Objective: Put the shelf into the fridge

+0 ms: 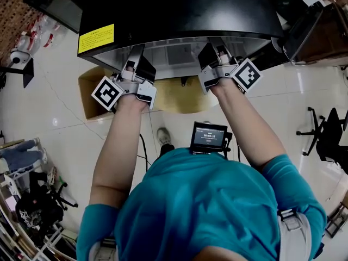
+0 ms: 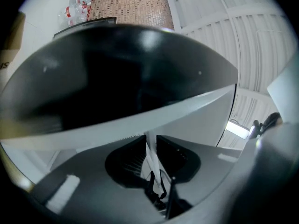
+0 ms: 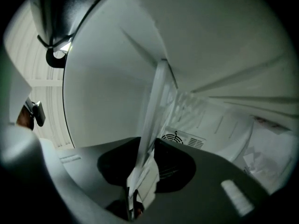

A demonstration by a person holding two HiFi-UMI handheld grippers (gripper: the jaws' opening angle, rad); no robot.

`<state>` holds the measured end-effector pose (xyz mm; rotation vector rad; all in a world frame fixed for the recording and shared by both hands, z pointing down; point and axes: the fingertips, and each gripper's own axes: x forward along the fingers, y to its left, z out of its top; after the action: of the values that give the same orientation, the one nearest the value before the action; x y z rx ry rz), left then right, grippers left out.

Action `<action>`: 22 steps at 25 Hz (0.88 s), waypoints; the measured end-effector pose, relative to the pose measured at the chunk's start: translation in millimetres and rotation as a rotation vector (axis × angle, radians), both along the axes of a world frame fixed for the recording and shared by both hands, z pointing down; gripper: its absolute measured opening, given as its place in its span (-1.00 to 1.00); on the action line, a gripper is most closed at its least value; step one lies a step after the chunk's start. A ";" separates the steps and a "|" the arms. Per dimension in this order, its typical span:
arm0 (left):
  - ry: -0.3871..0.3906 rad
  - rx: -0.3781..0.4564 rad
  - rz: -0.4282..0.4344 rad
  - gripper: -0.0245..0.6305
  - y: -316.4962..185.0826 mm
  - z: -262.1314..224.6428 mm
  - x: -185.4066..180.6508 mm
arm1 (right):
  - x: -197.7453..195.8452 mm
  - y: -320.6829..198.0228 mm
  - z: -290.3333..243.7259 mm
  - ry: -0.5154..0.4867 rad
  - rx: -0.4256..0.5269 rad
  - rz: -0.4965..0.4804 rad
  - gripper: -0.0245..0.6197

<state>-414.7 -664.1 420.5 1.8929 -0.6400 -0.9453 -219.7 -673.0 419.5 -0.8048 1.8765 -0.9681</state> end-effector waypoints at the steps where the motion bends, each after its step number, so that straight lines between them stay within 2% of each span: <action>1: -0.015 0.003 0.000 -0.70 2.8 -0.1 0.3 | 0.1 2.9 0.5 0.008 0.002 -0.005 -0.64; 7: -0.045 -0.036 -0.007 -0.75 20.3 21.6 -21.5 | -23.4 30.0 13.4 0.070 -0.013 -0.089 -0.64; 9: -0.061 -0.058 0.002 -0.77 29.4 30.4 -20.2 | -23.3 45.2 19.4 0.084 -0.017 -0.132 -0.76; 12: -0.086 -0.066 0.016 -0.79 46.7 40.6 -12.0 | -14.7 71.4 32.3 0.099 -0.020 -0.194 -0.80; 15: -0.106 -0.040 0.038 -0.82 74.1 45.0 3.9 | -3.0 103.6 40.3 0.116 0.016 -0.278 -0.86; 19: -0.167 0.047 0.074 -0.84 124.1 51.0 35.5 | 19.8 150.5 42.7 0.135 0.120 -0.397 -0.89; 22: -0.185 0.076 0.096 -0.89 164.4 54.5 59.7 | 37.4 183.8 36.6 0.161 0.174 -0.479 -0.91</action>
<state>-355.0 -499.7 475.0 2.0761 -0.6219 -0.7487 -182.2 -489.1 456.1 -0.3391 2.3178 -1.0268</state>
